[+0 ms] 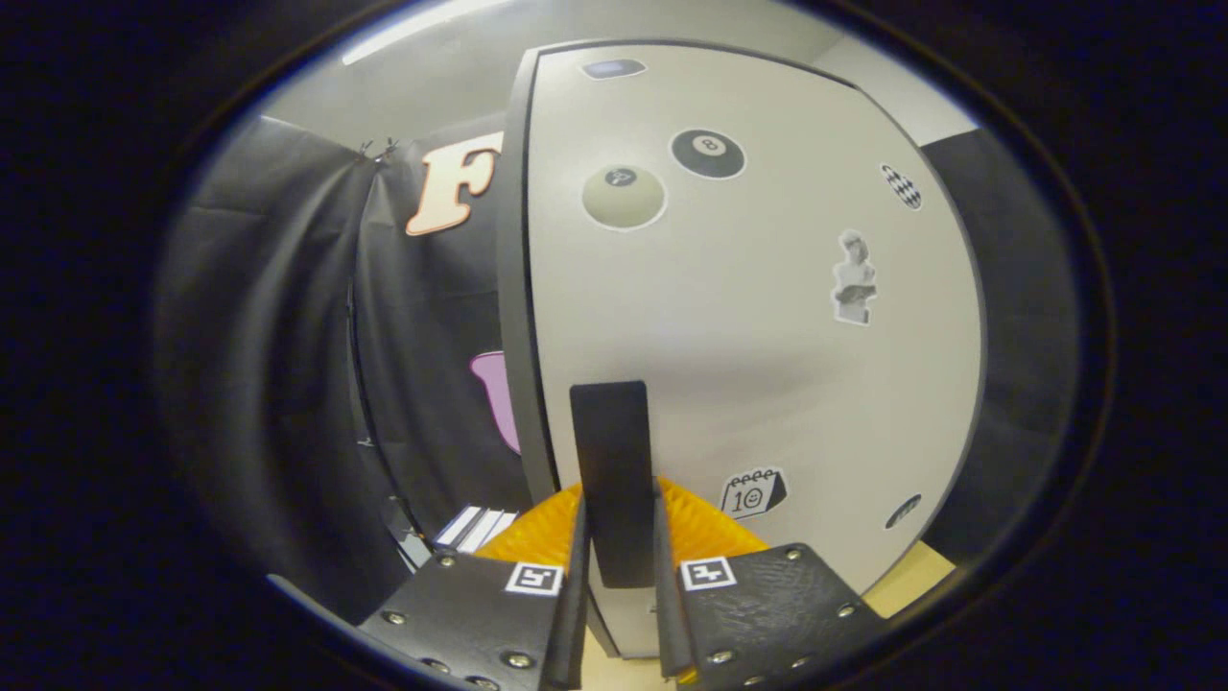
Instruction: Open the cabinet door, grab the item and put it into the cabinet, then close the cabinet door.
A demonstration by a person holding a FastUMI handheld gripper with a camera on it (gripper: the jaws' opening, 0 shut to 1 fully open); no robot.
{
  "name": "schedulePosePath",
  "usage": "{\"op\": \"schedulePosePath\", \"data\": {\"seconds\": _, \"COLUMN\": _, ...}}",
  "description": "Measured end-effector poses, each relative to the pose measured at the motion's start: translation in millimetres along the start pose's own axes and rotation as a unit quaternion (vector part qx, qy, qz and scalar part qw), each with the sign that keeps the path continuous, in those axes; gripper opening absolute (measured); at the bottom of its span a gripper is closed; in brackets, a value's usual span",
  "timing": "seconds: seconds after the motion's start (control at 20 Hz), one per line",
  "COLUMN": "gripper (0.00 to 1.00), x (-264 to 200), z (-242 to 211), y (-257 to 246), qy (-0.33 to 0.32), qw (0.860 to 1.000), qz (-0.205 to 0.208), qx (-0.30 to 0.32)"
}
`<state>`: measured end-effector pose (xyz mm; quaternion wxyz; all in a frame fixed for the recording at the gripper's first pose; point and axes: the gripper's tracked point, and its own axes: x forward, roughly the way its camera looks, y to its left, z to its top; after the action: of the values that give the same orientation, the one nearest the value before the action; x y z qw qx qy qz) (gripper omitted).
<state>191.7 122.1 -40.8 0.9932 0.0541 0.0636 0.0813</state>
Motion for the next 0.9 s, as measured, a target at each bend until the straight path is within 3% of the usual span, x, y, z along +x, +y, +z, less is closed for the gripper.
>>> {"op": "schedulePosePath", "data": {"seconds": 0.2, "gripper": 0.22, "x": -4, "z": 2, "y": 1, "qy": -0.013, "qw": 1.0, "qz": -0.001, "qx": -0.004}}
{"op": "schedulePosePath", "data": {"seconds": 0.35, "gripper": 0.22, "x": -10, "z": 0, "y": -1, "qy": -0.014, "qw": 1.0, "qz": -0.005, "qx": -0.004}}
{"op": "schedulePosePath", "data": {"seconds": 0.4, "gripper": 0.15, "x": -11, "z": 1, "y": -2, "qy": -0.016, "qw": 1.0, "qz": -0.006, "qx": -0.003}}
{"op": "schedulePosePath", "data": {"seconds": 0.9, "gripper": 0.15, "x": -84, "z": 6, "y": -25, "qy": -0.022, "qw": 0.999, "qz": -0.019, "qx": 0.02}}
